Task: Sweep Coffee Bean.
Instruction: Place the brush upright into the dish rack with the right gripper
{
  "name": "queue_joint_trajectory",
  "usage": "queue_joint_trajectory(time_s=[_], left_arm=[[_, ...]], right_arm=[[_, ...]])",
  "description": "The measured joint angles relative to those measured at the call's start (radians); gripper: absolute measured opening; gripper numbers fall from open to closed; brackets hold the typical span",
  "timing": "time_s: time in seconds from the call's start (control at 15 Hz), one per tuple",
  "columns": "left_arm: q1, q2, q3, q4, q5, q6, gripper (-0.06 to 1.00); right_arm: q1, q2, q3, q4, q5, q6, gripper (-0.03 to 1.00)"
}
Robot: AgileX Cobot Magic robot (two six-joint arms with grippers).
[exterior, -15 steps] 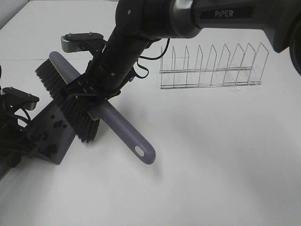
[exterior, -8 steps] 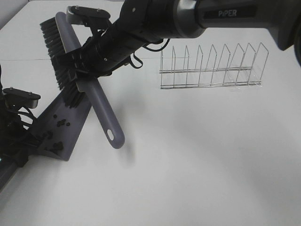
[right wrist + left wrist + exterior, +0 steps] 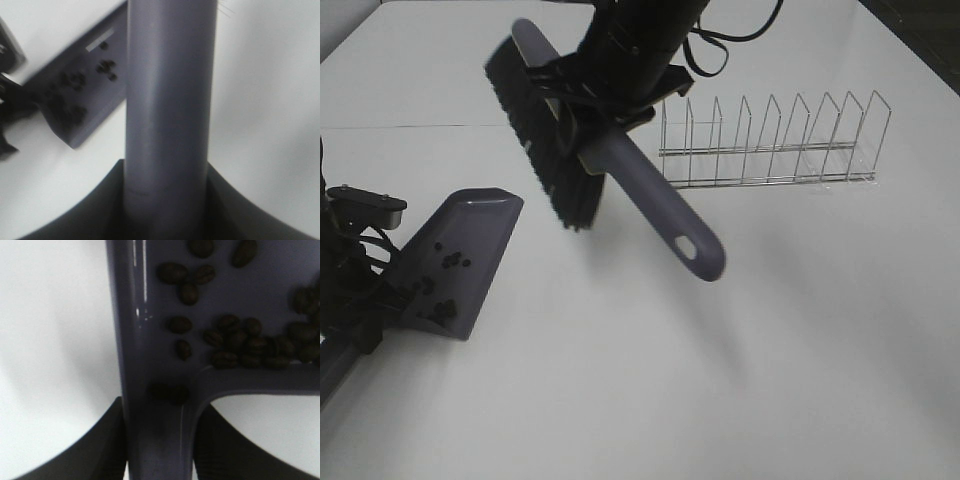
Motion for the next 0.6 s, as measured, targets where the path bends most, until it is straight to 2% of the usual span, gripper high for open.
queue_joint_trajectory(time_s=[0.2,0.27,0.33,0.47,0.6], left_arm=[[0.000,0.000,0.000,0.000,0.000,0.000,0.34],[0.000,0.000,0.000,0.000,0.000,0.000,0.34],[0.000,0.000,0.000,0.000,0.000,0.000,0.34],[0.000,0.000,0.000,0.000,0.000,0.000,0.34],[0.000,0.000,0.000,0.000,0.000,0.000,0.34]], right_arm=[[-0.001,0.000,0.000,-0.232,0.223,0.126,0.36],[-0.001,0.000,0.000,-0.302,0.262,0.172,0.36],[-0.007,0.000,0.000,-0.413,0.273,0.230,0.36],[-0.041,-0.001,0.000,-0.384,0.273,0.247,0.36],[-0.105,-0.021,0.057,-0.285,0.267,0.247,0.36]])
